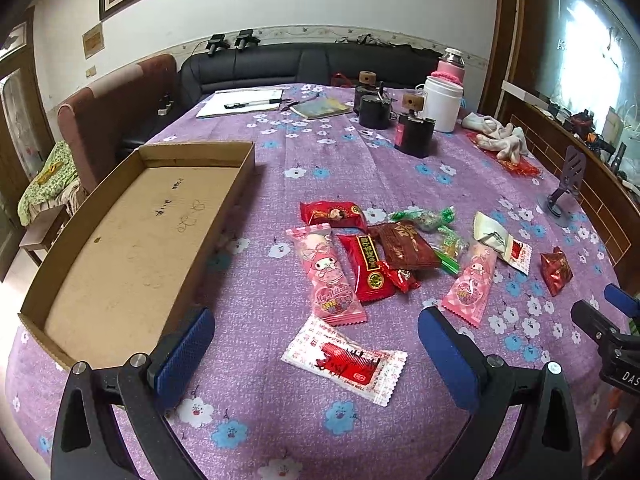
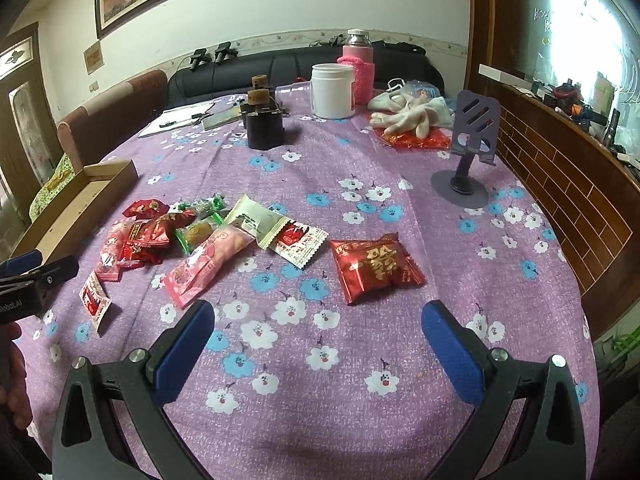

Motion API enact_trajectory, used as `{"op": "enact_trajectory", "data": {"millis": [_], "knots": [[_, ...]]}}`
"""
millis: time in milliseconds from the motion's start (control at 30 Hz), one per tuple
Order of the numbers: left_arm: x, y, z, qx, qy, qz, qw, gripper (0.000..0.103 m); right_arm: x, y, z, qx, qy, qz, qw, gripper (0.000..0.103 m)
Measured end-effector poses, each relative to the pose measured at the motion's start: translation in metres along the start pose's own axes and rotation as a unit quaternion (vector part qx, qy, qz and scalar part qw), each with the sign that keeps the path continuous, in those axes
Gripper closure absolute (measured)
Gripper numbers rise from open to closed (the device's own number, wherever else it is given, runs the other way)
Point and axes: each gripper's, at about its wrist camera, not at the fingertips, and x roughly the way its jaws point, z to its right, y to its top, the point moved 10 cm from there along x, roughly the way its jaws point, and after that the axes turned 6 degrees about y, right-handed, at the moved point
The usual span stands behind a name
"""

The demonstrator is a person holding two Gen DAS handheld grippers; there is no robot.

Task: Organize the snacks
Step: 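Move both tools toward the scattered snack packets on the table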

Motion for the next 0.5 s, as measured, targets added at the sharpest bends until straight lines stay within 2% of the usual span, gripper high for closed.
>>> {"op": "enact_trajectory", "data": {"millis": [333,500], "knots": [[-0.005,-0.025,-0.006,0.0,-0.04,-0.019,0.999,0.001,-0.004,0.001,0.002,-0.001,-0.003,0.007,1.0,0.0],[-0.001,-0.032,-0.008,-0.011,-0.036,-0.037,0.9986,0.001,-0.003,-0.002,0.006,0.004,-0.001,0.007,1.0,0.0]]}}
